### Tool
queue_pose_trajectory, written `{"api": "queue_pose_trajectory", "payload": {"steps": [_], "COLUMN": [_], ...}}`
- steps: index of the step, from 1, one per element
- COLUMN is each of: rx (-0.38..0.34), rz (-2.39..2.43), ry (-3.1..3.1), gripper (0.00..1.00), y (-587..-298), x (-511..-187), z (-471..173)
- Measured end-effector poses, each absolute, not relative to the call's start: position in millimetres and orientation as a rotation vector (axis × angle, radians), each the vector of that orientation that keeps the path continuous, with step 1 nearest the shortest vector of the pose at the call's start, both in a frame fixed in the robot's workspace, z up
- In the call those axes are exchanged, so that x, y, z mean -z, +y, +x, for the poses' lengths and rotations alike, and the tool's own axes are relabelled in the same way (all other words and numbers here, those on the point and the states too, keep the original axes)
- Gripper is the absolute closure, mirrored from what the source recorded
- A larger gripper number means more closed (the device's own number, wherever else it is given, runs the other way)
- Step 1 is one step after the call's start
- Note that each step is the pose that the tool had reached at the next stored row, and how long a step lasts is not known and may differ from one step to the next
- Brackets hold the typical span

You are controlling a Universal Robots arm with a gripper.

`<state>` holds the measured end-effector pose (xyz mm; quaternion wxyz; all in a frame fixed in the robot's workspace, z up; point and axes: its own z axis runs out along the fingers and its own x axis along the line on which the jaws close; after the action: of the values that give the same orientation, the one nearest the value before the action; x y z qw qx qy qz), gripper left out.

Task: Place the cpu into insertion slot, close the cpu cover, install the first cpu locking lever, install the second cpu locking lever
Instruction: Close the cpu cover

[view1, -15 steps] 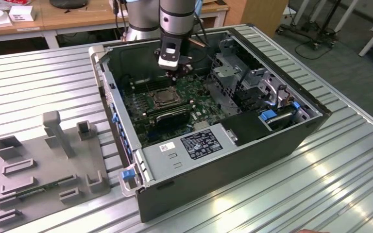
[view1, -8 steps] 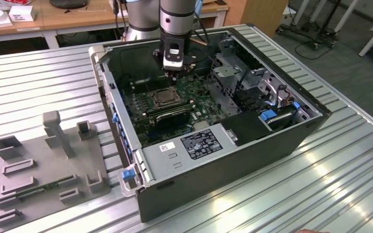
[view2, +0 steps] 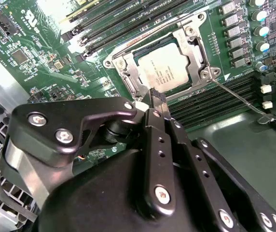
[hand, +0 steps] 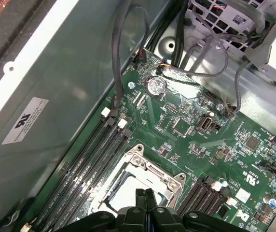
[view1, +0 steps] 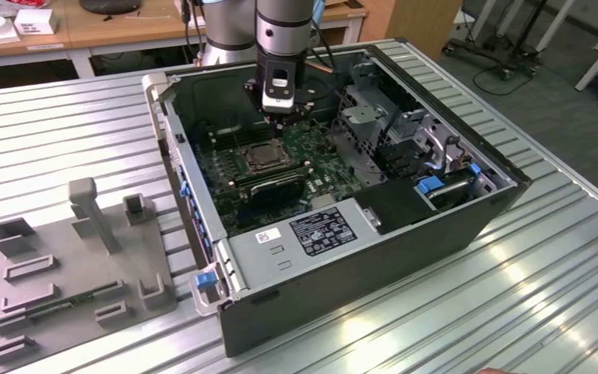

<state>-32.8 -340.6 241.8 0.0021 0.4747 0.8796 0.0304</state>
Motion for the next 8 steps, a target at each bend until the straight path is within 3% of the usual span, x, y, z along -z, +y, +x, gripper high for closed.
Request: {"api": "queue_pose_trajectory", "payload": {"steps": [8], "rx": [-0.096], "rz": [1.437], "ry": [2.789], "gripper": [0.89], "y": [-340.6], "x": [-241.8], "z": [-32.8]}}
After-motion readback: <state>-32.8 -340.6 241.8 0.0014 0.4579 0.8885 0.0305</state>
